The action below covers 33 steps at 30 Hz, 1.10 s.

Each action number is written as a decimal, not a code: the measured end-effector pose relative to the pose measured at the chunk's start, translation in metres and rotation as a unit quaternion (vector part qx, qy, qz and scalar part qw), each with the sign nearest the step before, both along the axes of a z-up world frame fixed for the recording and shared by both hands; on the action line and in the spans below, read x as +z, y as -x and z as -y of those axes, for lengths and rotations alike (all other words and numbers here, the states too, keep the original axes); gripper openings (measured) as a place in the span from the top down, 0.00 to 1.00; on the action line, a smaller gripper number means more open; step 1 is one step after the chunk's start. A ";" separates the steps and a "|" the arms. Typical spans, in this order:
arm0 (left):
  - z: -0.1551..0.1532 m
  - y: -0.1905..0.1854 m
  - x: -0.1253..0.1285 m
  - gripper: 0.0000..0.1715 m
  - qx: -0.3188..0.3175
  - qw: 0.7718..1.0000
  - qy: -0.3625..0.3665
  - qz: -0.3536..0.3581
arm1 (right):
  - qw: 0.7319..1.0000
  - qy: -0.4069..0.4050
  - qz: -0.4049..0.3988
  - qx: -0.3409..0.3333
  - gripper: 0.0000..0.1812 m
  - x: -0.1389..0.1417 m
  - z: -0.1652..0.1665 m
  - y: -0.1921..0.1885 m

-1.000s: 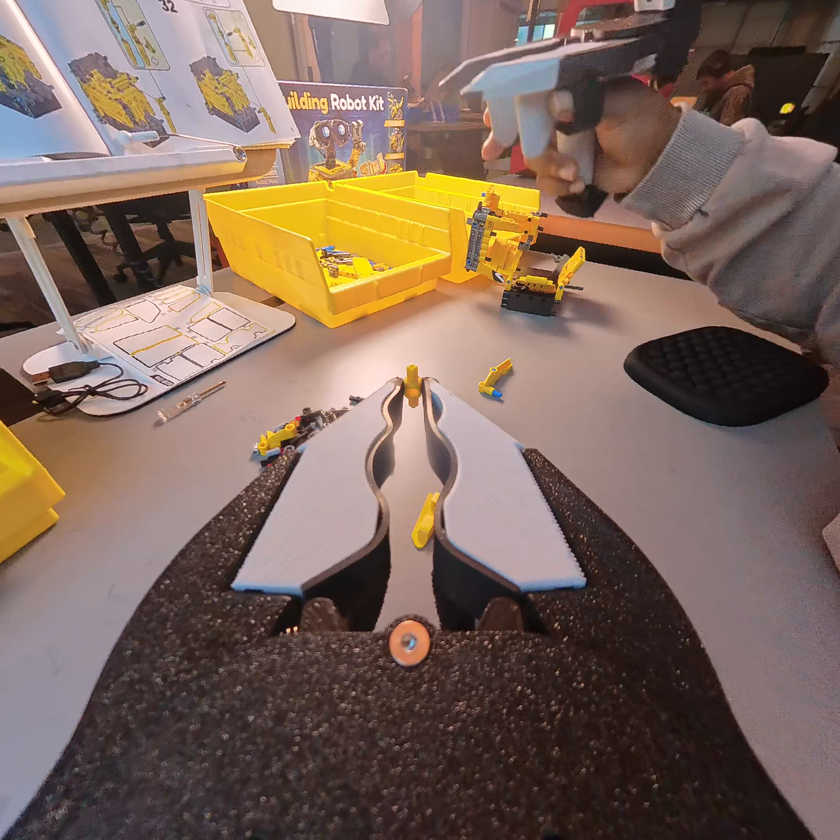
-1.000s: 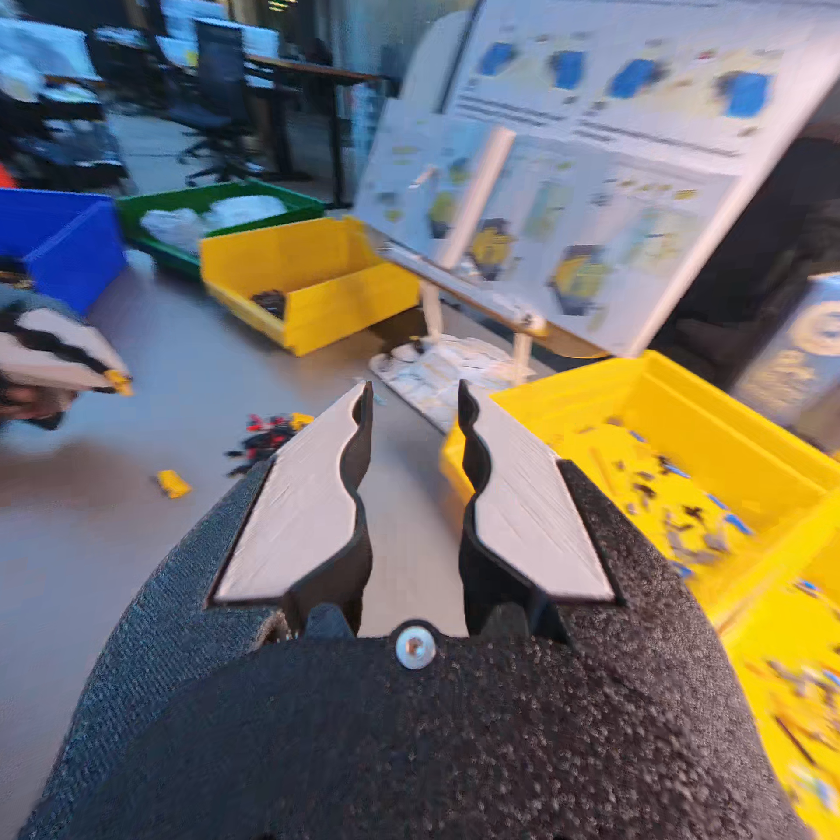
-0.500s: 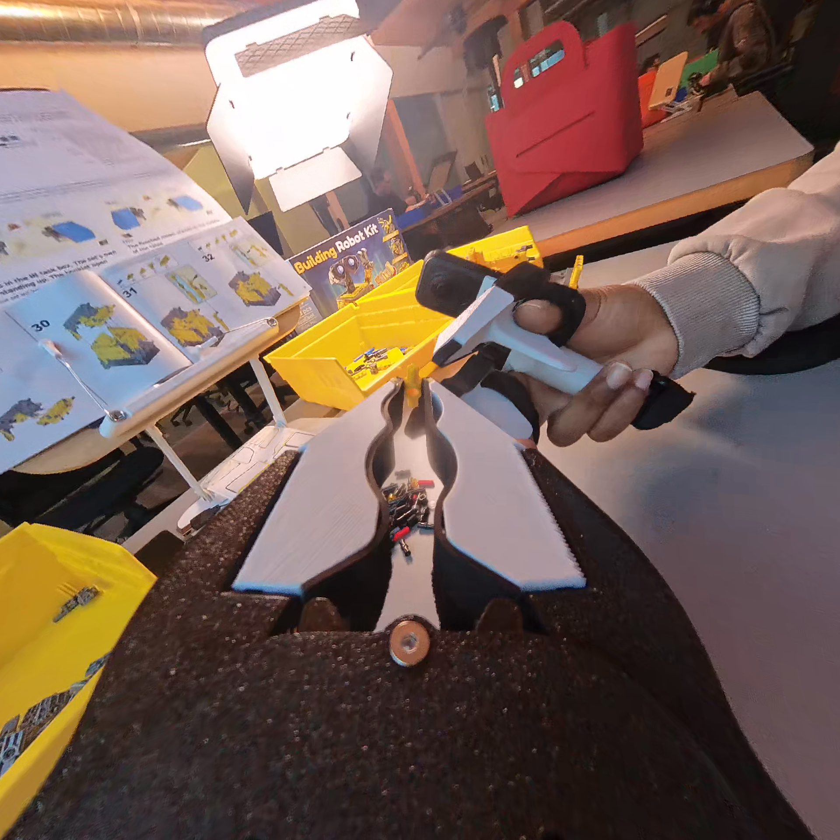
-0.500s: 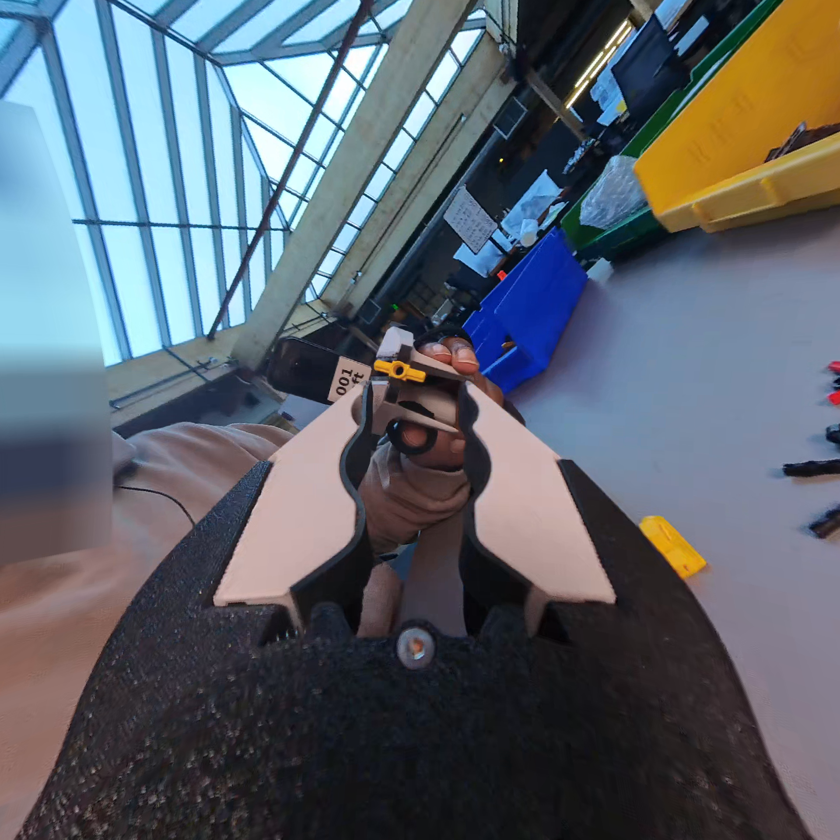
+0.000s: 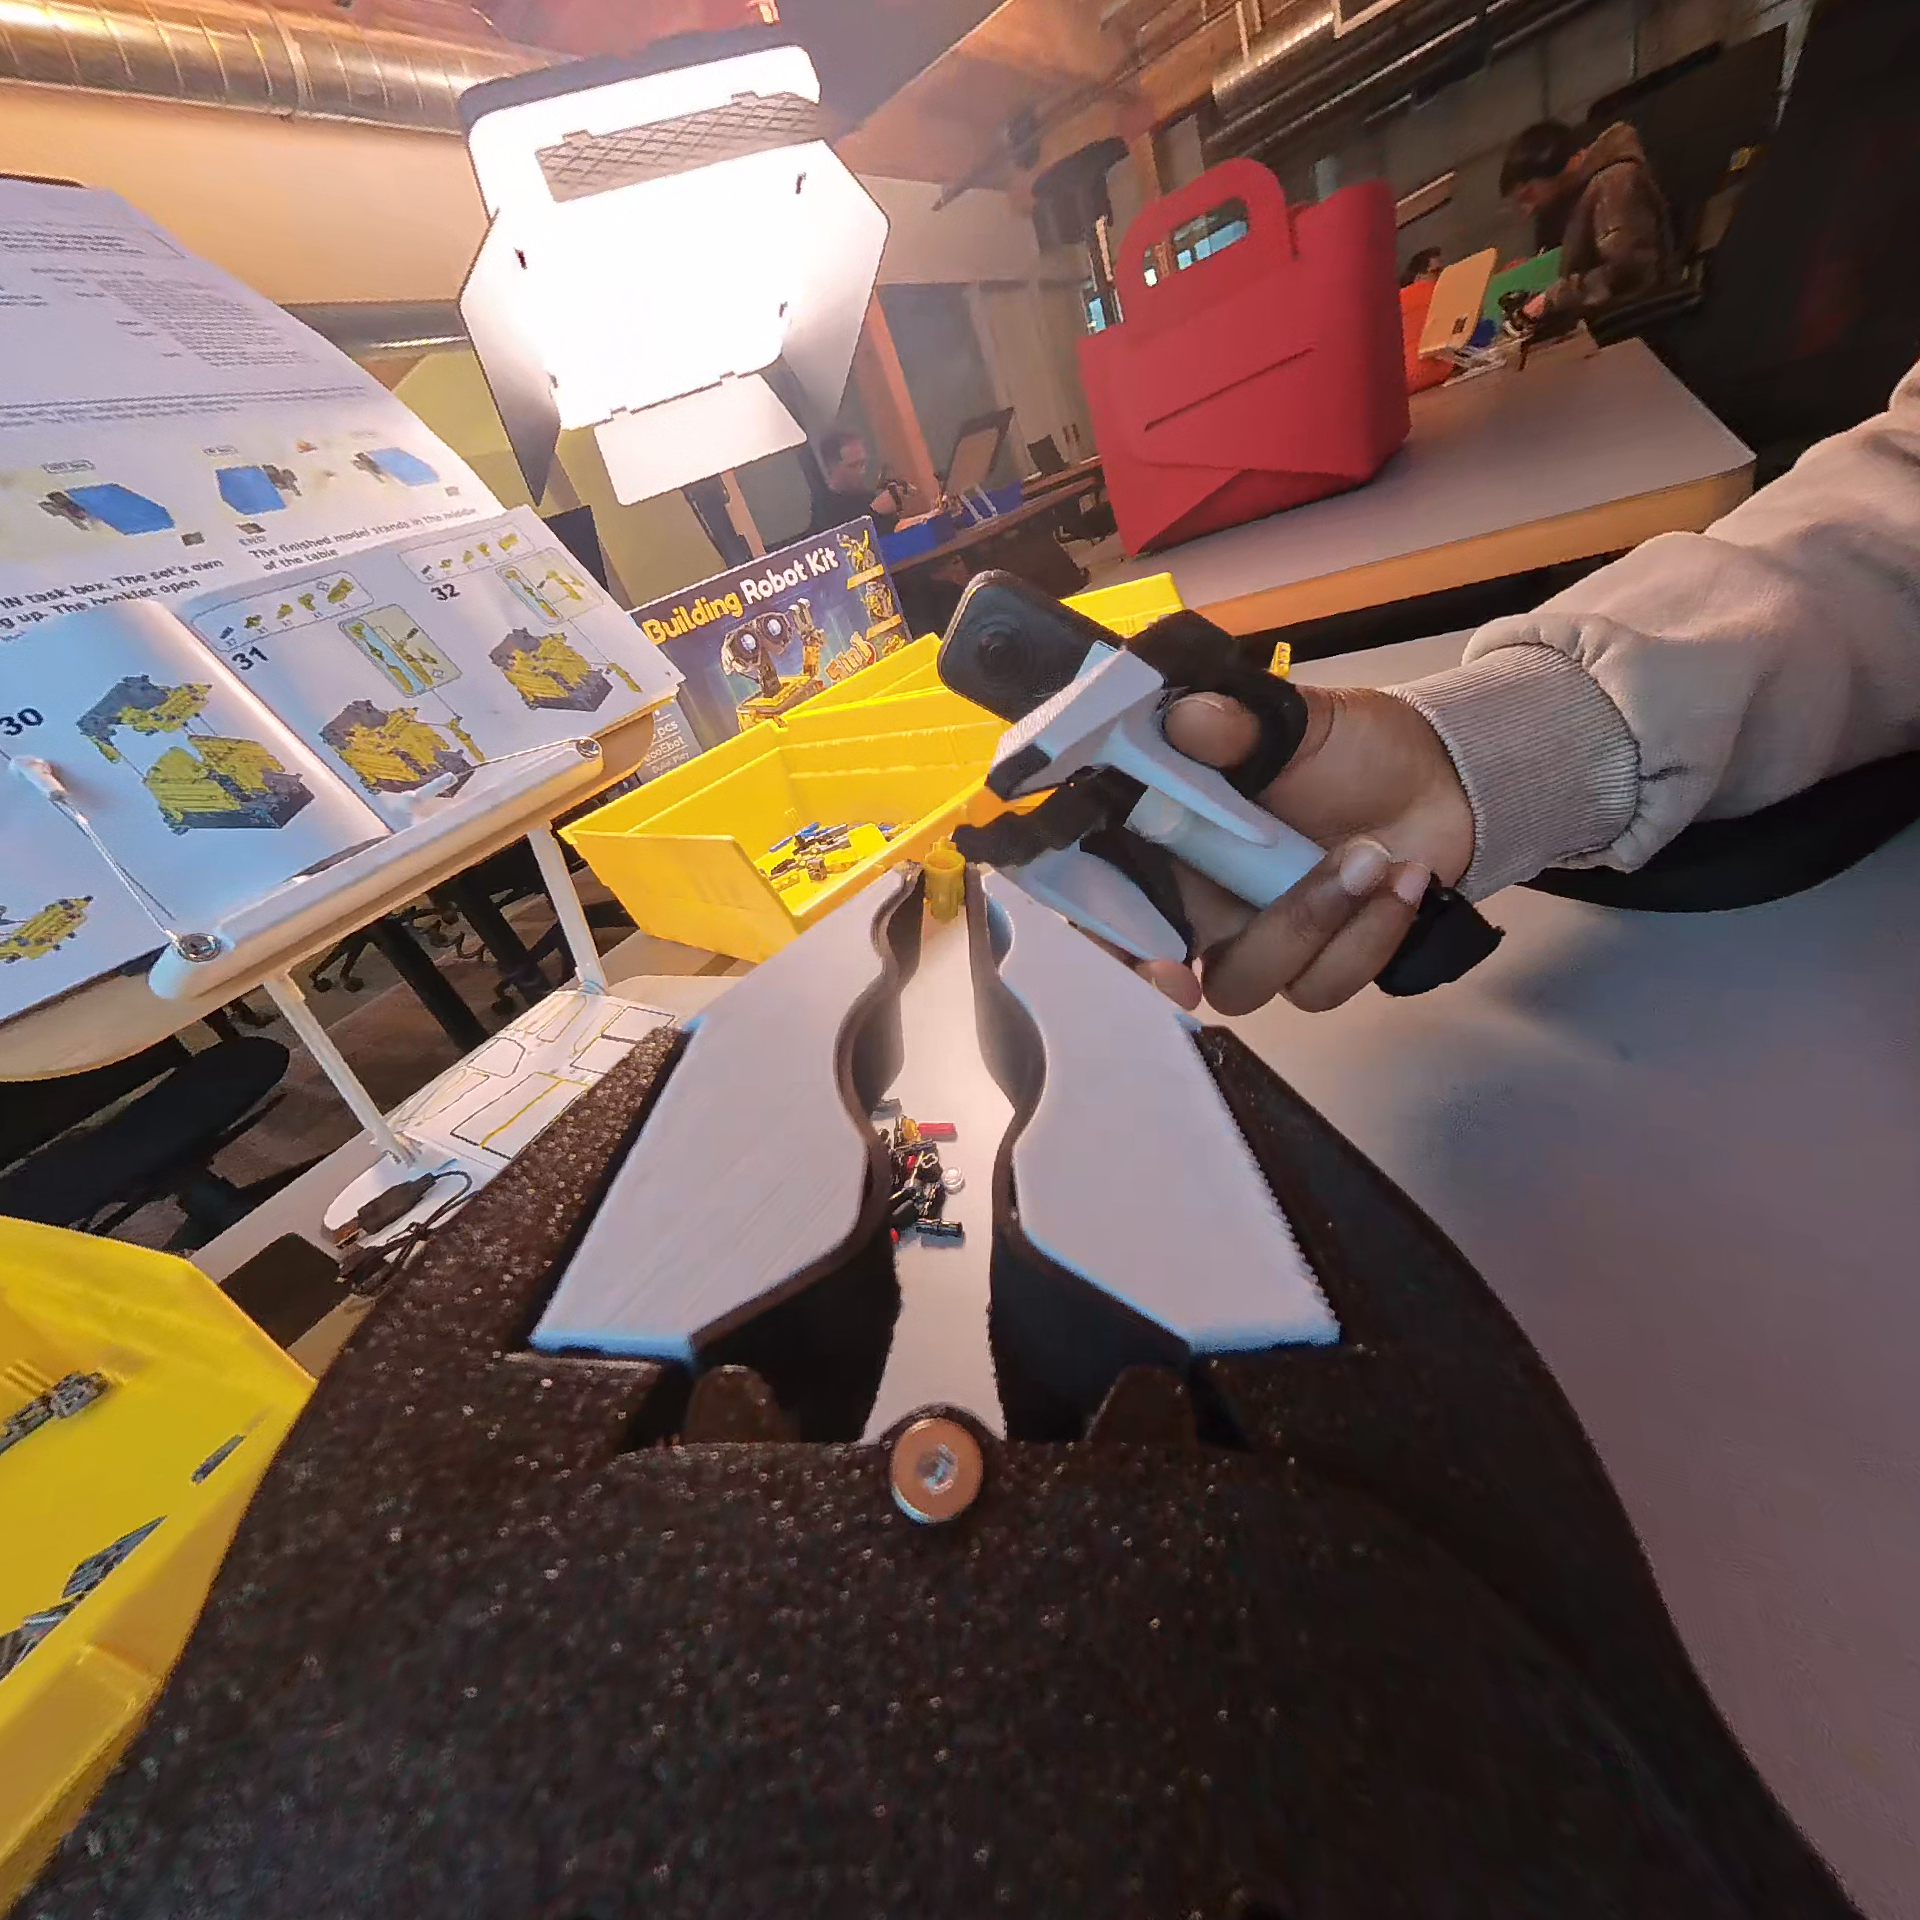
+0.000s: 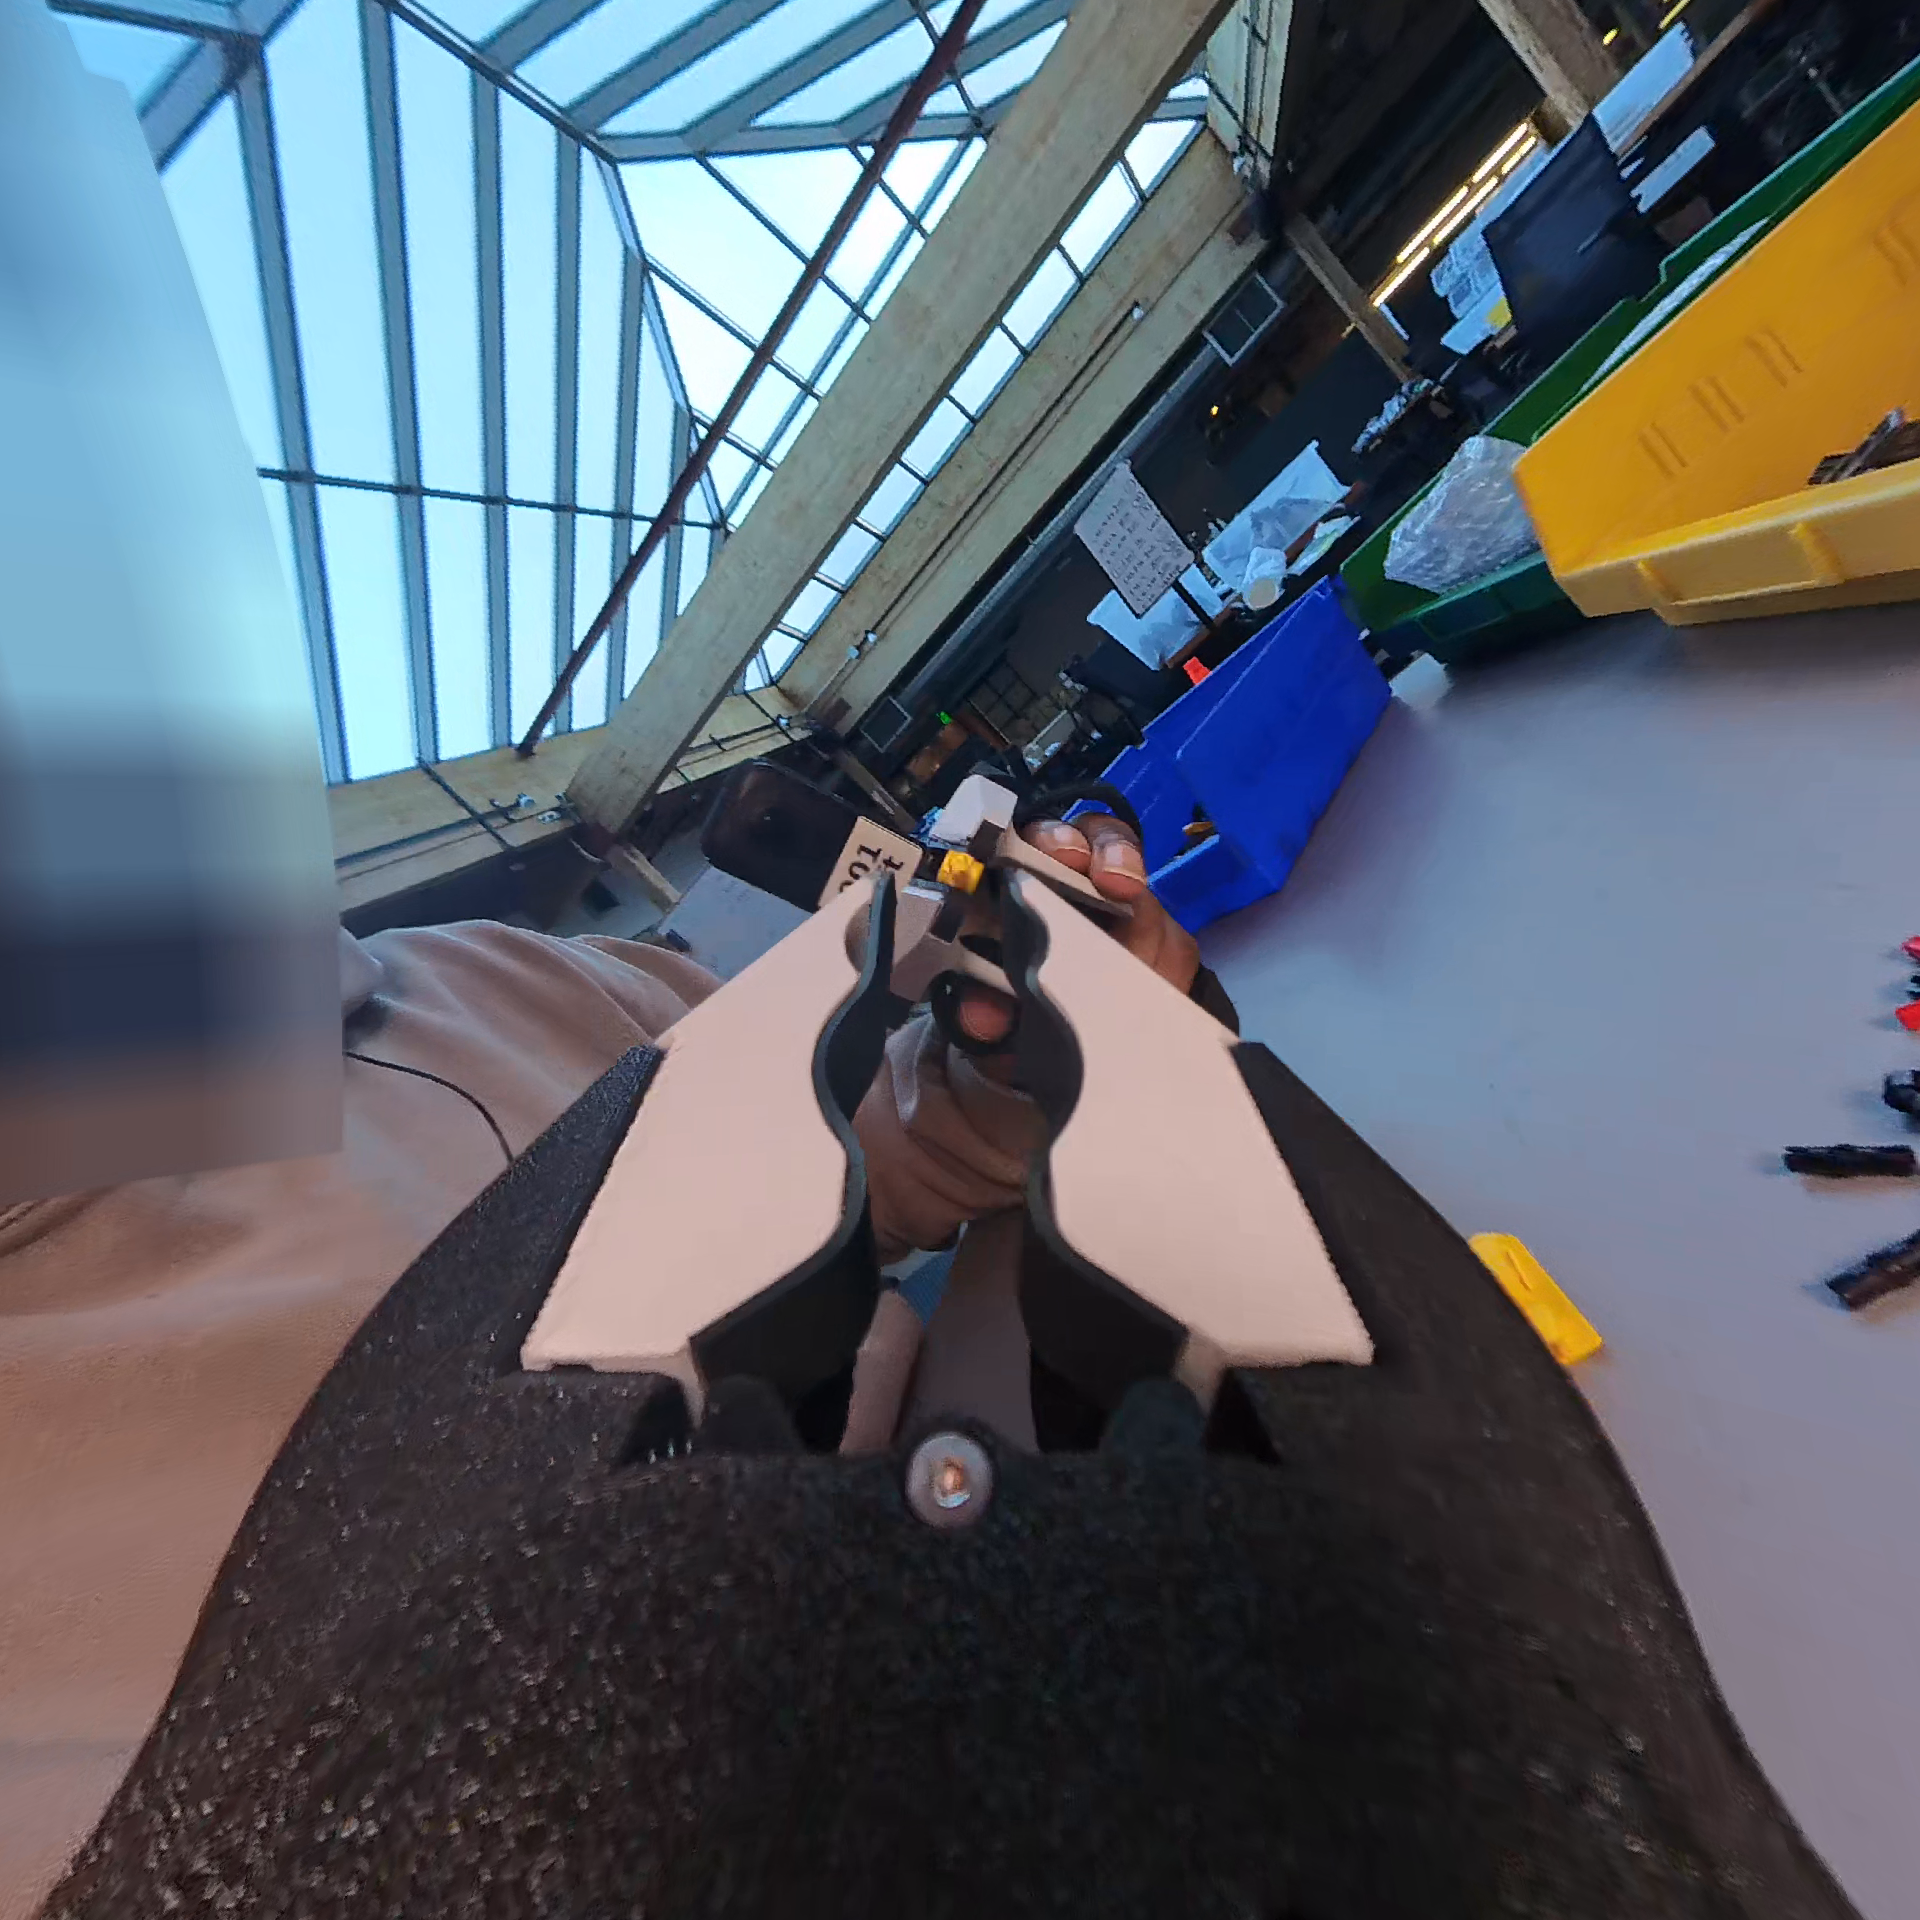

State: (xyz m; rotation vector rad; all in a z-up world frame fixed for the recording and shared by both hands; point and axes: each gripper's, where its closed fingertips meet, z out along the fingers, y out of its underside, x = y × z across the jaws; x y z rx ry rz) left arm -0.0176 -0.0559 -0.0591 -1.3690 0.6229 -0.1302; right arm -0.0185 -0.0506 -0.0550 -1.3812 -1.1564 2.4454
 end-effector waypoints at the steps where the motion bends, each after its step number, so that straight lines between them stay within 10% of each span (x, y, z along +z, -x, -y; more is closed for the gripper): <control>1: 0.000 -0.001 -0.001 0.96 0.001 1.000 -0.001 -0.005 | 1.000 -0.008 0.007 0.000 0.89 -0.003 0.002 0.001; 17: -0.002 -0.006 -0.012 0.96 0.003 0.999 0.019 -0.046 | 0.998 -0.054 0.028 -0.021 0.98 -0.011 0.006 0.003; 23: -0.004 0.006 -0.003 0.83 -0.038 0.990 0.084 0.109 | 0.984 -0.158 0.028 -0.077 0.98 -0.016 -0.013 -0.003; 28: -0.014 0.030 -0.009 0.75 -0.005 0.979 0.123 0.163 | 0.932 -0.314 0.059 -0.174 0.98 -0.024 -0.061 -0.013; 33: -0.028 0.046 -0.036 0.74 0.058 0.973 0.175 0.139 | 0.817 -0.476 0.137 -0.297 0.98 -0.032 -0.145 -0.026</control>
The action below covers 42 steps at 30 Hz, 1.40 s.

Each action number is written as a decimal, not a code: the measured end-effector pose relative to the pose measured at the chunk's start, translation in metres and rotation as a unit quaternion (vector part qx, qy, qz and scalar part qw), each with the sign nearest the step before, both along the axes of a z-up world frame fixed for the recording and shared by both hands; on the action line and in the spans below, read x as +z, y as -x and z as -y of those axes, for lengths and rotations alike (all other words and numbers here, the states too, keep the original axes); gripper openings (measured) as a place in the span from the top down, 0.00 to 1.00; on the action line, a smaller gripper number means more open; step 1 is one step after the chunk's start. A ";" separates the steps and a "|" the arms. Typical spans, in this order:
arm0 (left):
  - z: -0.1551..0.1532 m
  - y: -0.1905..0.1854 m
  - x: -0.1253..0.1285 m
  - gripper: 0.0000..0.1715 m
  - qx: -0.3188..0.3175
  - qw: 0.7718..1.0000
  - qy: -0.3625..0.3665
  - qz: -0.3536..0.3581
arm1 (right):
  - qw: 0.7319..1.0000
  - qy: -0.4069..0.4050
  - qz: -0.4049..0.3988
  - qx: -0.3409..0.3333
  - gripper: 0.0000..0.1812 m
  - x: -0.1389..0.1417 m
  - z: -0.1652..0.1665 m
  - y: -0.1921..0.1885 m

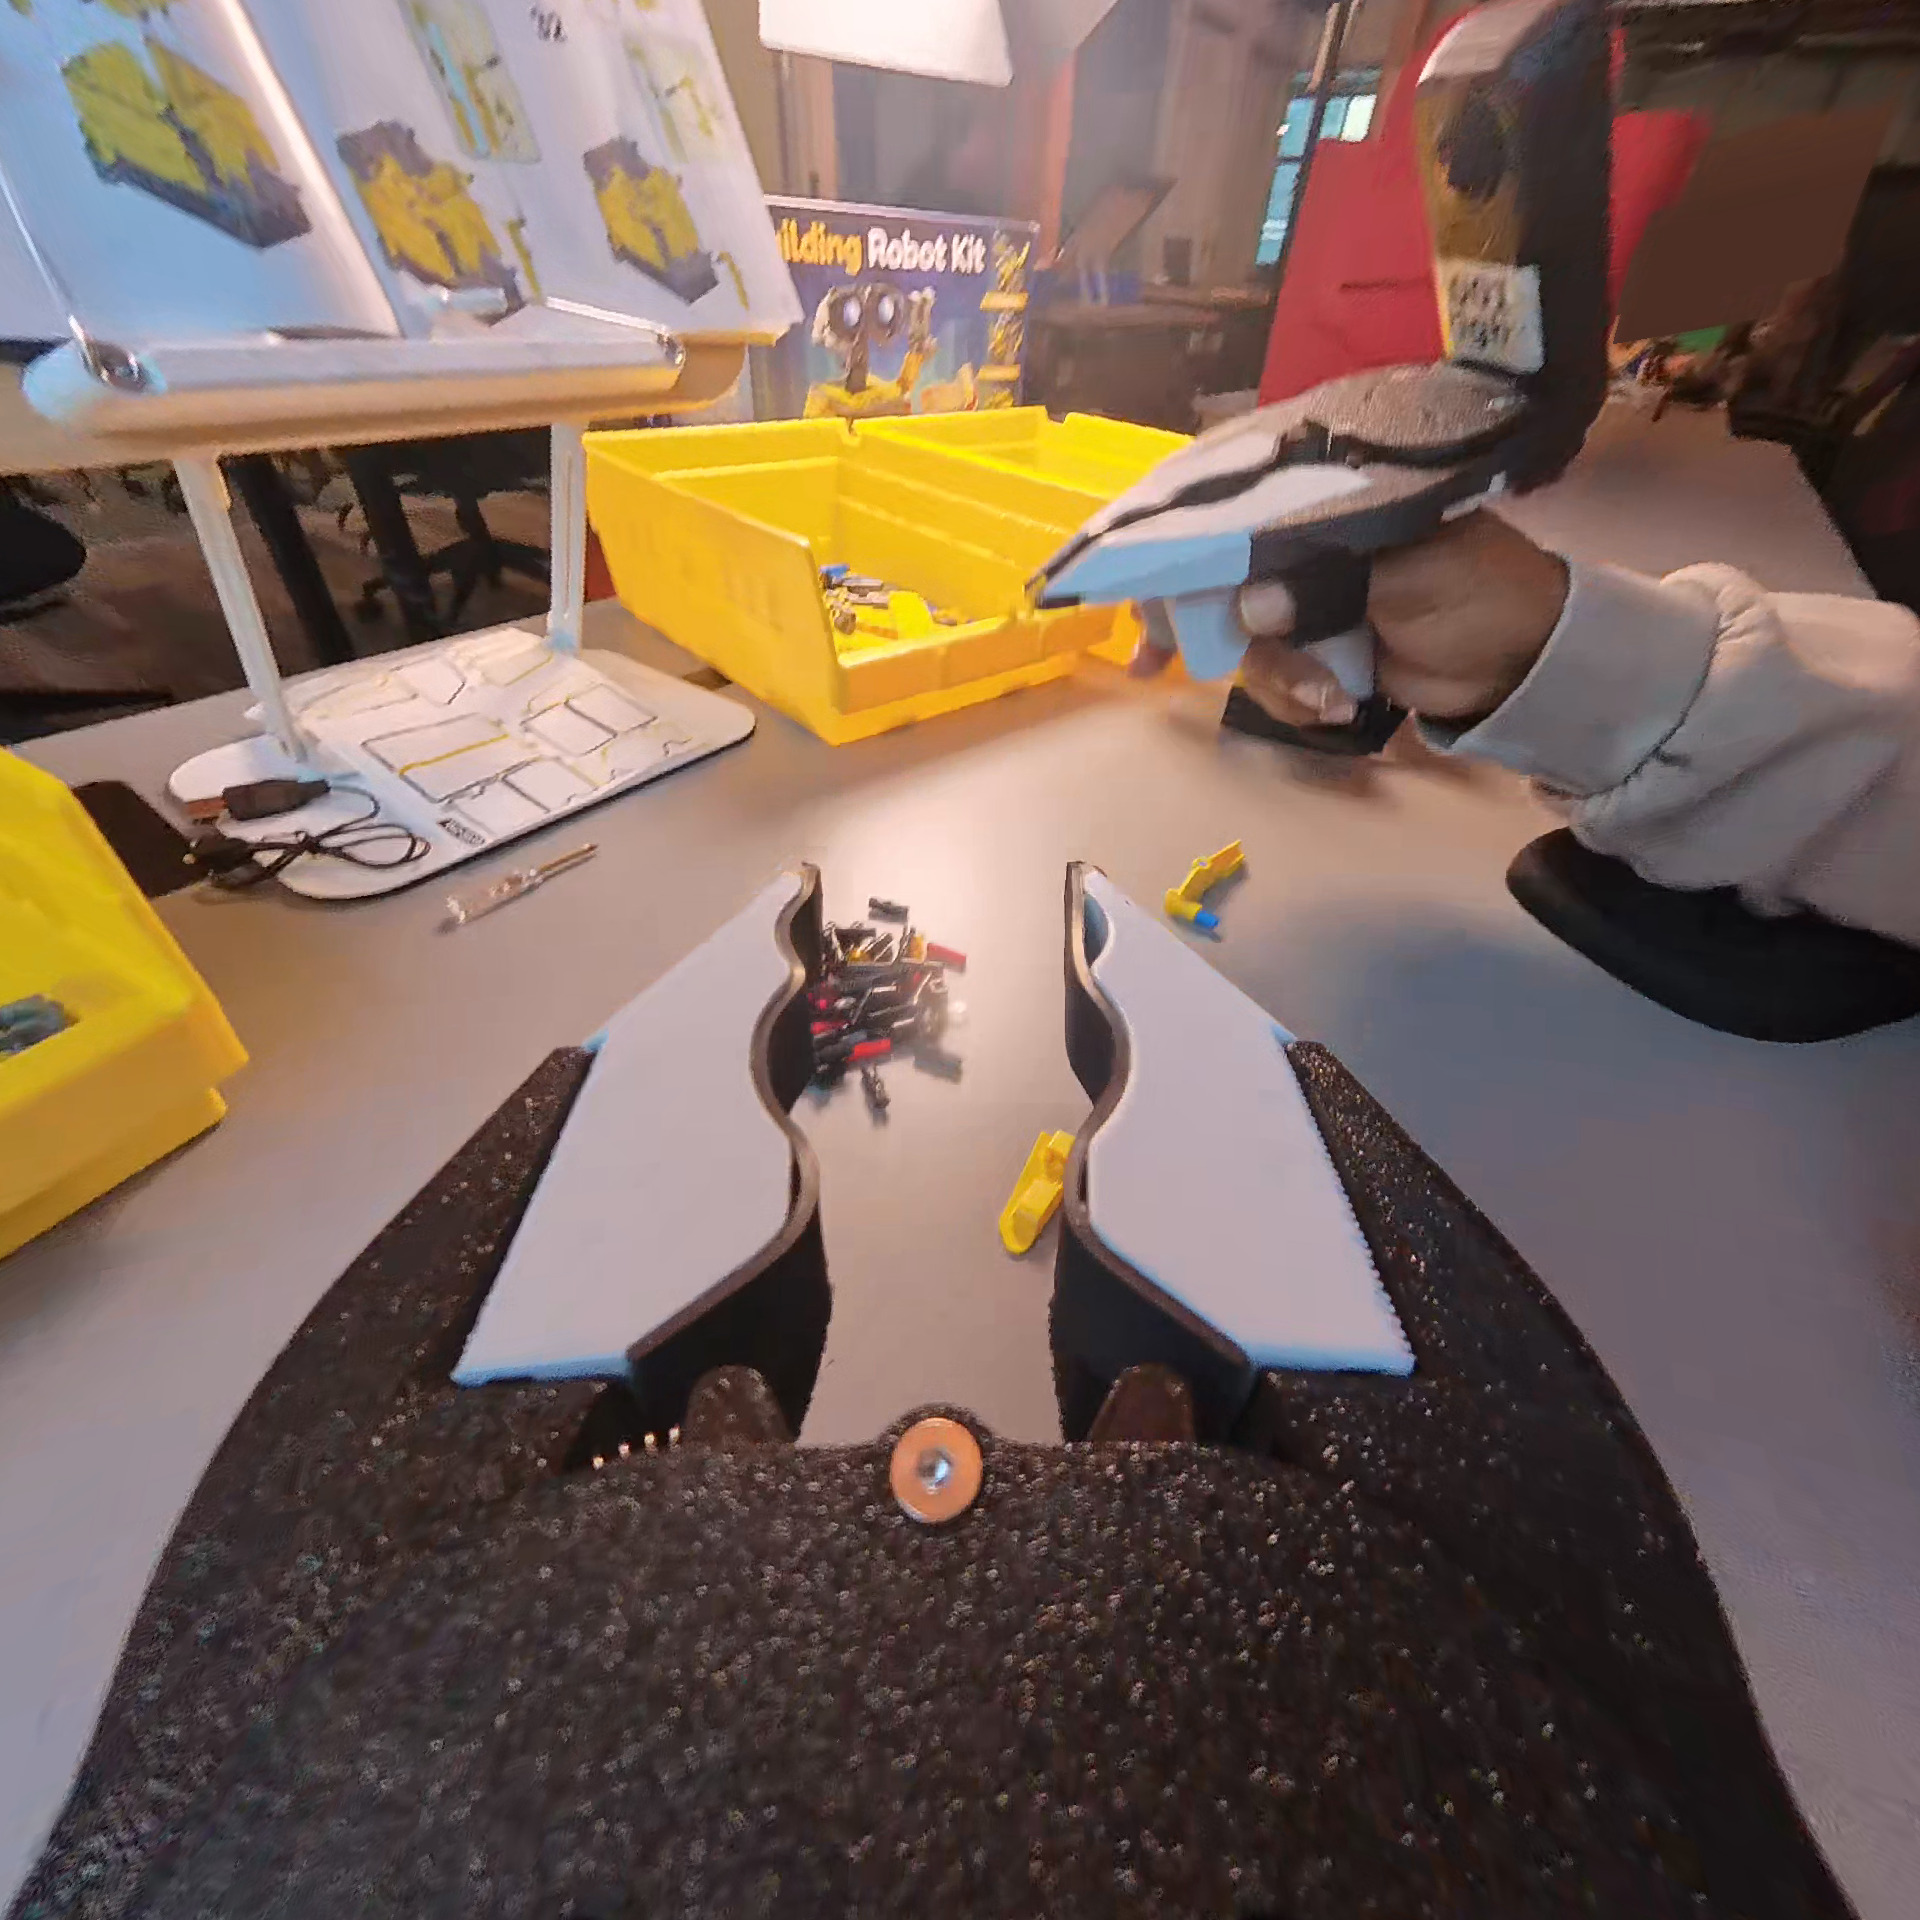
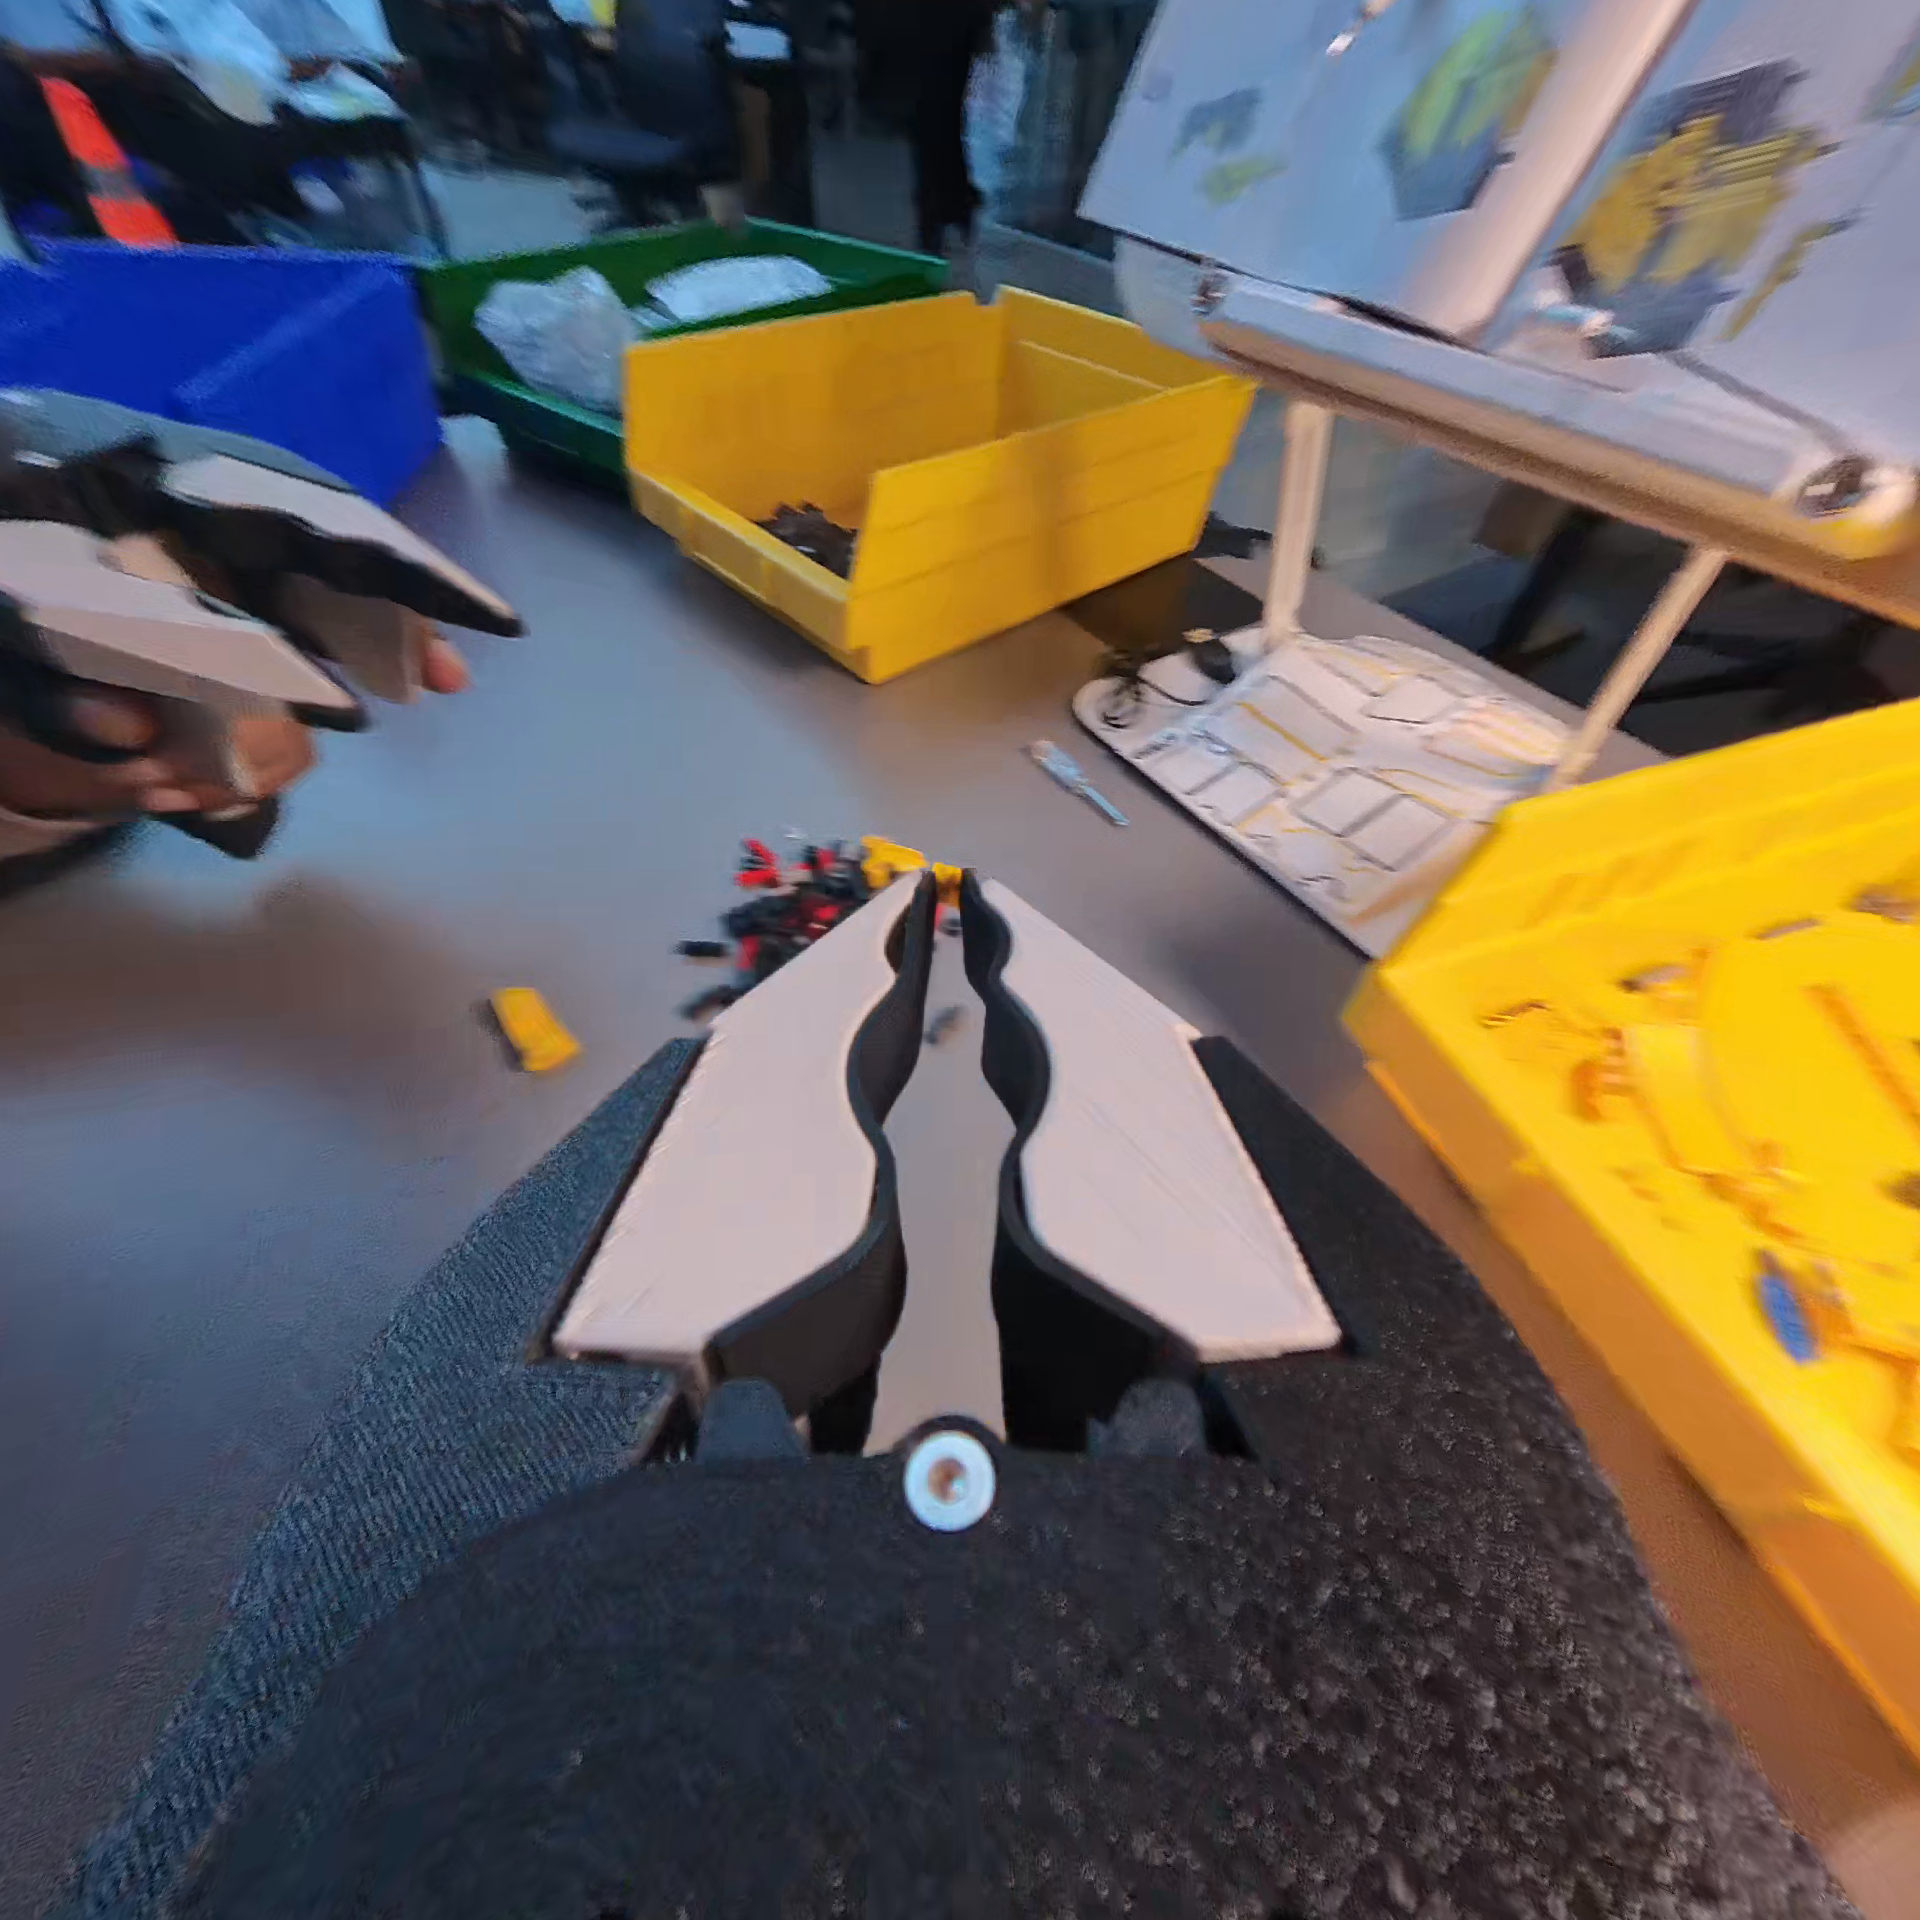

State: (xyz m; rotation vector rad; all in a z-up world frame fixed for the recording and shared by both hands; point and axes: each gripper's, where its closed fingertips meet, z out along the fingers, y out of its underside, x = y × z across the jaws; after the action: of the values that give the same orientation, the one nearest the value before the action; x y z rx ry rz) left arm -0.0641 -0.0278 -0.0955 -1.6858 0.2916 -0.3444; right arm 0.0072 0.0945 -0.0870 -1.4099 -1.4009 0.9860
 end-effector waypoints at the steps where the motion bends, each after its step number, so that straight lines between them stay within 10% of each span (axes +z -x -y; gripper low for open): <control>1: -0.002 0.002 -0.005 0.74 0.003 1.000 0.011 0.001 | 0.999 -0.034 0.014 -0.035 0.98 0.001 -0.022 -0.002; 16: -0.010 0.025 -0.017 0.76 0.035 0.997 0.038 0.053 | 0.925 -0.132 0.167 -0.315 0.98 -0.020 -0.220 0.006; 33: -0.013 0.025 -0.020 0.76 0.031 0.996 0.048 0.061 | 0.924 -0.114 0.174 -0.321 0.89 -0.037 -0.232 -0.001; 42: -0.009 0.015 -0.025 0.75 0.012 0.998 0.058 0.011 | 0.975 -0.117 -0.001 -0.190 0.86 0.071 -0.159 0.017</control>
State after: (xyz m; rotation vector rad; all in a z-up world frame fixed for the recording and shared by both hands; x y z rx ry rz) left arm -0.0791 -0.0183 -0.1206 -1.7977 0.2386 -0.3665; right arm -0.0095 0.2538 -0.0160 -1.4268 -1.1459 0.5567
